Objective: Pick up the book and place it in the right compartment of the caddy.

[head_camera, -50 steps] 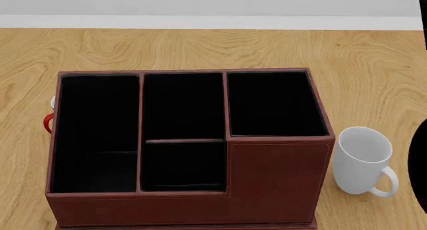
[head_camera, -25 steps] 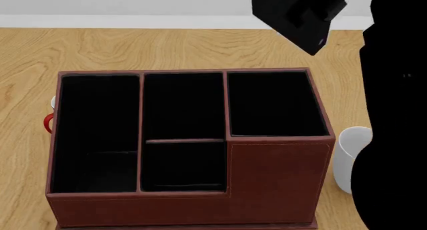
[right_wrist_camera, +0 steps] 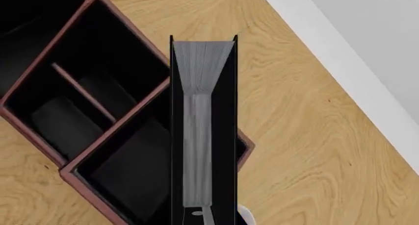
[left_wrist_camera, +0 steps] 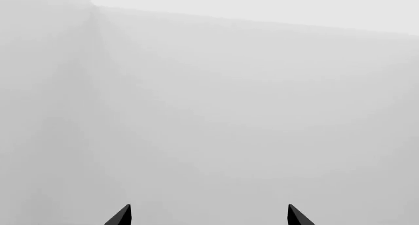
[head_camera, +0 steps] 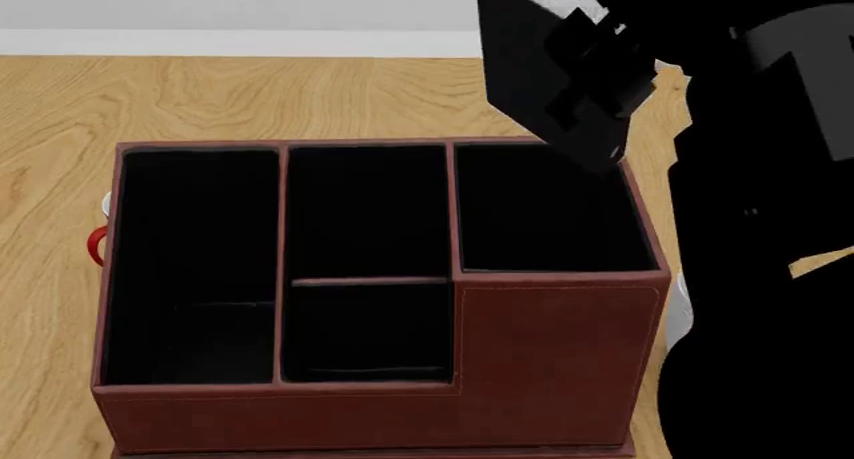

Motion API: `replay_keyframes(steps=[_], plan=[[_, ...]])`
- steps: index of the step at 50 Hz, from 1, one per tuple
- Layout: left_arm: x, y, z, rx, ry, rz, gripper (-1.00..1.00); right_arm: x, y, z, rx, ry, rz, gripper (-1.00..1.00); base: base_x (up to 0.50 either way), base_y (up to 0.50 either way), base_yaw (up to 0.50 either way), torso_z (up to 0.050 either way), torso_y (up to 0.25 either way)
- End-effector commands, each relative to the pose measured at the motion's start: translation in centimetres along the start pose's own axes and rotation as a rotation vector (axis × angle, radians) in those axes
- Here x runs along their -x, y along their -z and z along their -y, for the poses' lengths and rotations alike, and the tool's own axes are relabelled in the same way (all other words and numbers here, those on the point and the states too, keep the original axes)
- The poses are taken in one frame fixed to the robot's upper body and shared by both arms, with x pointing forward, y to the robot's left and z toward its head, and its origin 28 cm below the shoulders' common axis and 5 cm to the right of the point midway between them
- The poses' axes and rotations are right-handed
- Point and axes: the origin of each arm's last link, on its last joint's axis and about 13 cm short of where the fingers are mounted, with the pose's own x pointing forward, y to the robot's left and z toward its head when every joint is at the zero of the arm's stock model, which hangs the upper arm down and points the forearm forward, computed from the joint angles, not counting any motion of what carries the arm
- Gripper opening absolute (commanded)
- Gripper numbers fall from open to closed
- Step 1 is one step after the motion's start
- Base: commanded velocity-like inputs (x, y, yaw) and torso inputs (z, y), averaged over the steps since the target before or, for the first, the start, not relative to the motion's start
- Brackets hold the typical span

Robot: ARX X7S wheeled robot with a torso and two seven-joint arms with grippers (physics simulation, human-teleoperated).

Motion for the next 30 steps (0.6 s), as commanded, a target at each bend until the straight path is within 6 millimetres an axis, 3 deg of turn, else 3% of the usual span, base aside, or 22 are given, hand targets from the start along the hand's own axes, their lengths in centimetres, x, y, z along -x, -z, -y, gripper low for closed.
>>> replay_keyframes(steps=[1,30], plan=[[0.2,0.0,-0.1,-0.004,-0.007,-0.003,1.0,-1.3,0.2,-0.3,0.031,-0.009,-0.005,-1.0,0.0,0.0,0.0,0.0,0.0],[0.1,0.1,0.0,-0.007,-0.006,-0.01,1.0,-4.7,2.7,-0.8,0.006,-0.033,-0.036,-1.0,0.0,0.0,0.0,0.0,0.001]])
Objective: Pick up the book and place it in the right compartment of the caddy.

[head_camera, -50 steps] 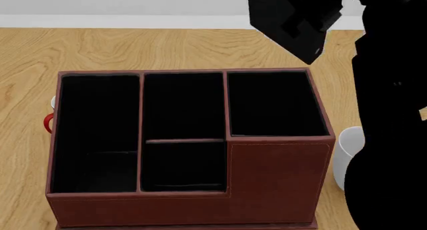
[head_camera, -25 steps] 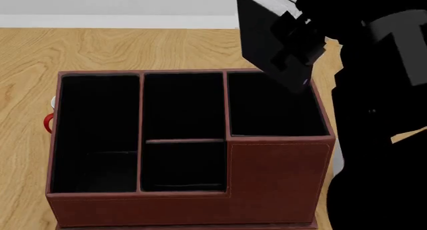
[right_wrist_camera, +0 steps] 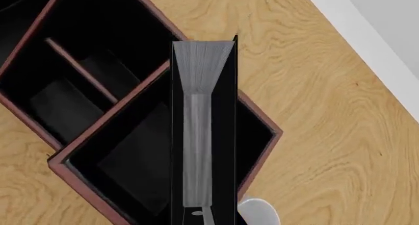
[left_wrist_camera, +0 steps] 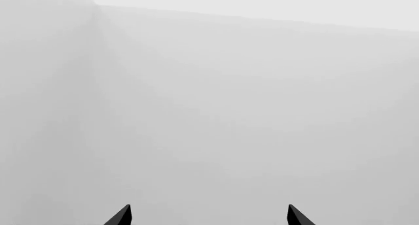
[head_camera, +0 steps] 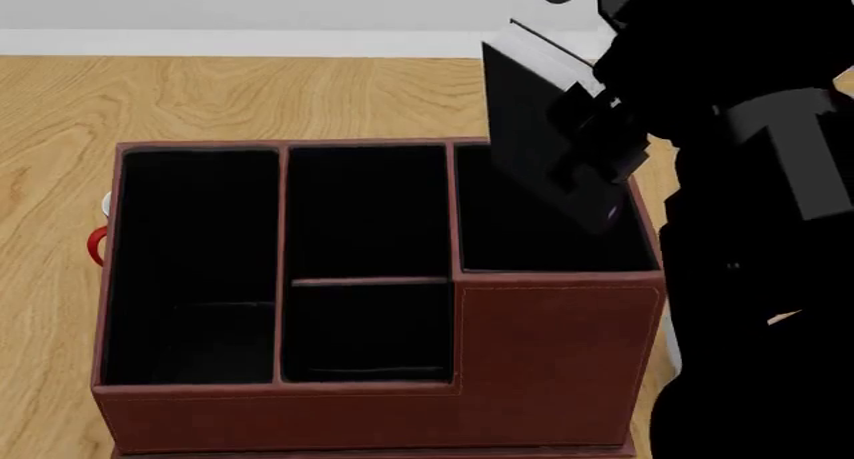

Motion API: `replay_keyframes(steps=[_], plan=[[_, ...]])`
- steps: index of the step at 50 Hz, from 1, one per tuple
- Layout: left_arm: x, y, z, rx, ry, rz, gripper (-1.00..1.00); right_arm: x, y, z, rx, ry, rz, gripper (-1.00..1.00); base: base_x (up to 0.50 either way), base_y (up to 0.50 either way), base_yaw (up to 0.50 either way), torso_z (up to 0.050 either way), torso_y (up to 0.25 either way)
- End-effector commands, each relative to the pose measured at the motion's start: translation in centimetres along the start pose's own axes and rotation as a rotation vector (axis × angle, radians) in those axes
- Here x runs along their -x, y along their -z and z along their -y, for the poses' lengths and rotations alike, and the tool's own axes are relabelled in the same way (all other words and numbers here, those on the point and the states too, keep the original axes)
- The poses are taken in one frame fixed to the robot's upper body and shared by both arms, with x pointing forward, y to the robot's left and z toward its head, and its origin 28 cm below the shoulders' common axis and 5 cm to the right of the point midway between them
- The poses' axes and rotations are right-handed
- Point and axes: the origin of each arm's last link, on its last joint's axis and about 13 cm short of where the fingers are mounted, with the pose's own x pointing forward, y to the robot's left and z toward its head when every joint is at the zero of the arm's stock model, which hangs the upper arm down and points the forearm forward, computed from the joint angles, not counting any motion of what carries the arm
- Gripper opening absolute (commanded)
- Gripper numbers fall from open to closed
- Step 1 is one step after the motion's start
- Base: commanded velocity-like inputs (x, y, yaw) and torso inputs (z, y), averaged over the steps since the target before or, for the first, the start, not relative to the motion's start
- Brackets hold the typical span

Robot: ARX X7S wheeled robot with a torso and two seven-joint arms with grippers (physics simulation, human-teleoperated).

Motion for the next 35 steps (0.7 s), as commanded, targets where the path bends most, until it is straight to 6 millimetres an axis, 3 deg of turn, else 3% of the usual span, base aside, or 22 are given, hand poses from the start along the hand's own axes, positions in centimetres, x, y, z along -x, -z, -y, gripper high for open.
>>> replay_keyframes(steps=[1,35], plan=[[0.0,0.0,0.0,-0.002,0.0,-0.002,1.0,-1.1,0.2,-0.2,0.031,0.017,0.011,-1.0,0.0,0.0,0.0,0.0,0.01],[-0.1,0.2,-0.2,-0.021,-0.007,-0.018,1.0,-5.7,2.2,-1.8,0.046,0.011,-0.01,-1.0,0.0,0.0,0.0,0.0,0.001]])
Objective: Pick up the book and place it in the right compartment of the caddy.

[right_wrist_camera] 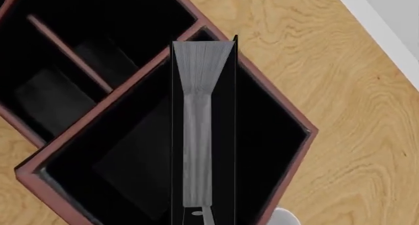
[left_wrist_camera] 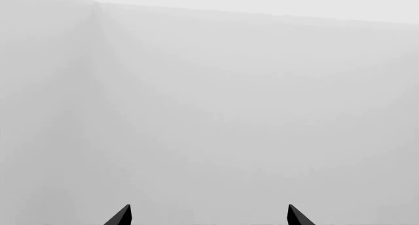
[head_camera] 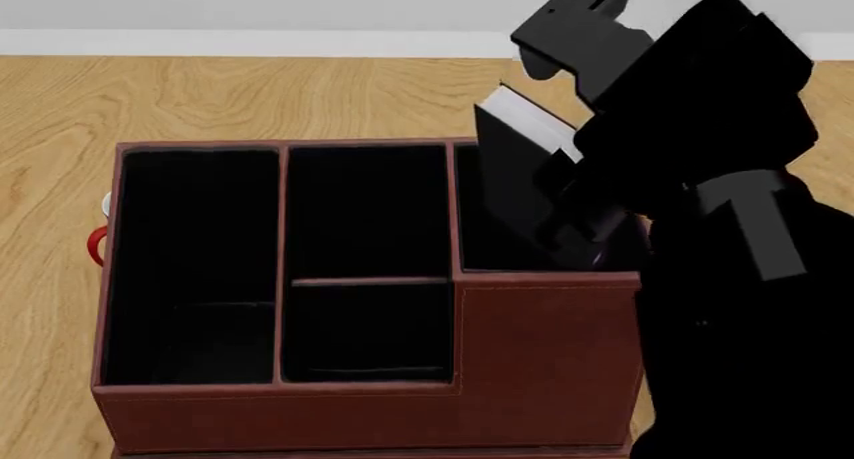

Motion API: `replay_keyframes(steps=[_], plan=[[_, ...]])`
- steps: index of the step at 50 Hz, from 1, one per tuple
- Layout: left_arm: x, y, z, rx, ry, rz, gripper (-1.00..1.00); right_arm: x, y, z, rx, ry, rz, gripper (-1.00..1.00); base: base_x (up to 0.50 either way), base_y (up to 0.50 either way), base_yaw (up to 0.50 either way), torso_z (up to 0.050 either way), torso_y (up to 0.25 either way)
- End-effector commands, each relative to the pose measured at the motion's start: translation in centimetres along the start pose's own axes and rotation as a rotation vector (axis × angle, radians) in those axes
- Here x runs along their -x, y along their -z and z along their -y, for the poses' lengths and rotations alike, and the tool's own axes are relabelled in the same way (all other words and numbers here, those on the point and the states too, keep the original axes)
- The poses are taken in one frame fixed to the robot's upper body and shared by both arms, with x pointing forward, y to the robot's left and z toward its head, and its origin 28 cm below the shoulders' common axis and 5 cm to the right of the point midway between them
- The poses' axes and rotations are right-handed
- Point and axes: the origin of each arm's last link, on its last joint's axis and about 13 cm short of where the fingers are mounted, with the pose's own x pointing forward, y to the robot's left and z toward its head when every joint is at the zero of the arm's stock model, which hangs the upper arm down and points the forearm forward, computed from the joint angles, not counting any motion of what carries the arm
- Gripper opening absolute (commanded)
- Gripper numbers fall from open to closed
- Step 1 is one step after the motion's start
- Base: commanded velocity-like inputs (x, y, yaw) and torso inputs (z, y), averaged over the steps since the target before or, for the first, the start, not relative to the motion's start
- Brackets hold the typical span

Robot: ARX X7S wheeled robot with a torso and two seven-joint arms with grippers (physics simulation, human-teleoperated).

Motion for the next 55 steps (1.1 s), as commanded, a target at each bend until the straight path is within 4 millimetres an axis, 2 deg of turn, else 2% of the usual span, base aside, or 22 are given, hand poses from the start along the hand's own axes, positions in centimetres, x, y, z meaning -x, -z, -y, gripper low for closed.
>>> replay_keyframes(steps=[1,20,26,27,55], plan=[[0.1,-0.1,-0.1,-0.01,-0.006,-0.005,1.0,-1.2,0.2,-0.4,0.045,0.023,0.007,-1.0,0.0,0.0,0.0,0.0,0.0],[0.1,0.0,-0.2,-0.023,-0.018,-0.01,1.0,-3.4,1.0,-1.5,0.053,0.027,0.023,-1.0,0.0,0.0,0.0,0.001,0.001],[0.2,0.0,-0.3,-0.026,-0.023,-0.011,1.0,-3.5,0.9,-1.6,0.051,0.05,0.027,-1.0,0.0,0.0,0.0,0.0,0.002],[0.2,0.0,-0.3,-0.026,-0.023,-0.011,1.0,-3.5,0.9,-1.5,0.052,0.058,0.032,1.0,0.0,0.0,0.0,0.0,0.0],[0.5,-0.2,-0.3,-0.007,-0.022,0.005,1.0,-1.6,-0.3,-0.6,0.067,0.103,0.057,1.0,0.0,0.0,0.0,0.0,0.0]])
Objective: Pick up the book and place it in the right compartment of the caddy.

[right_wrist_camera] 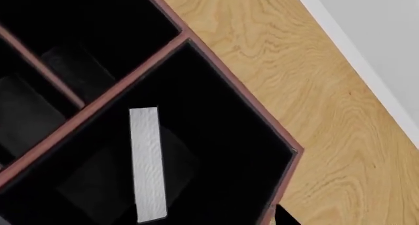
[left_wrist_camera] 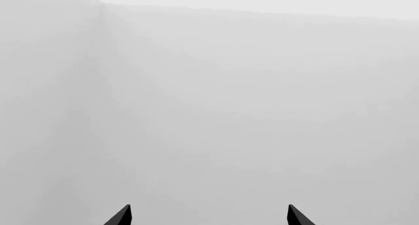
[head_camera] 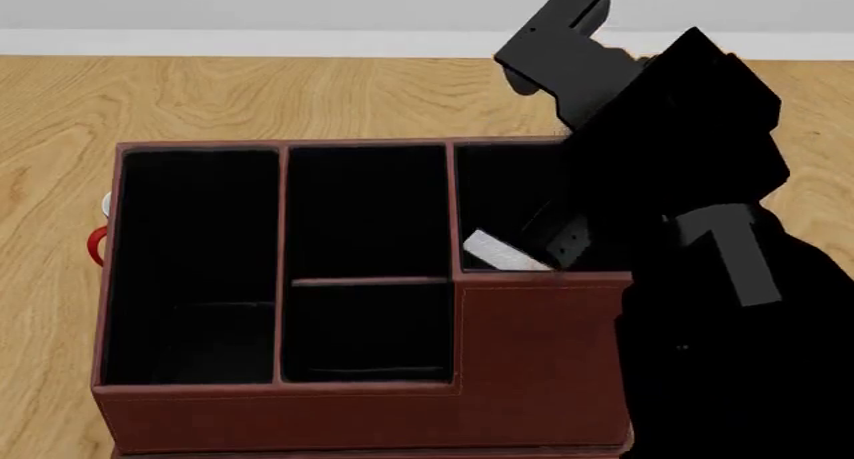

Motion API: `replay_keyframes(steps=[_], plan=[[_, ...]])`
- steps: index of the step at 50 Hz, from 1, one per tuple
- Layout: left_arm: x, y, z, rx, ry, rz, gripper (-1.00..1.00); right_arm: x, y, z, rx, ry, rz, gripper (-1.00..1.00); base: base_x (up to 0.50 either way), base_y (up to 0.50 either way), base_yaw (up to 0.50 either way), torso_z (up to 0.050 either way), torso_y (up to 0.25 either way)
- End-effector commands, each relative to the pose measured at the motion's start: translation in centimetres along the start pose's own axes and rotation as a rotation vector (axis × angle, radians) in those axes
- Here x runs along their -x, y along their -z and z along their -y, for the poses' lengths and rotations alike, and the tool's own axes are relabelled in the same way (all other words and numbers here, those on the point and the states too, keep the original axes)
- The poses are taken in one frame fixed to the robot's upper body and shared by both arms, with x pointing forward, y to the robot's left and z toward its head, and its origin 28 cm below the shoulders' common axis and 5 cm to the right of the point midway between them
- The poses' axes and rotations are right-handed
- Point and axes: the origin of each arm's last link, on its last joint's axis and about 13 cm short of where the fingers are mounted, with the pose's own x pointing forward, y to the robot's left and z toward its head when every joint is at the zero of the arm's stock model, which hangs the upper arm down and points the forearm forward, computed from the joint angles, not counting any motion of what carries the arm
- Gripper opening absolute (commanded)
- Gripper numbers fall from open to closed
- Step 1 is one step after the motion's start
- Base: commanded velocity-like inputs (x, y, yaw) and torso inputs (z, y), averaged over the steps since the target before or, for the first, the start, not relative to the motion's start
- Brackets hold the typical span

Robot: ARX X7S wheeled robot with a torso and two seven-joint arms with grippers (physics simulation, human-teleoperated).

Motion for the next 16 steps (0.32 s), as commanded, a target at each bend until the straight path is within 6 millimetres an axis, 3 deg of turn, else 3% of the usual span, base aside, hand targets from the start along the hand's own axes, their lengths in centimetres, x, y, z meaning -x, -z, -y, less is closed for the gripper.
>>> replay_keyframes(steps=[1,16], plan=[[0.1,-0.1,0.0,0.005,0.001,0.008,1.0,0.7,-0.6,0.4,0.016,0.006,0.022,1.0,0.0,0.0,0.0,0.0,0.0],[0.4,-0.8,0.0,0.007,0.005,0.024,1.0,2.3,-1.8,1.3,0.02,0.013,0.109,1.0,0.0,0.0,0.0,0.0,0.0]])
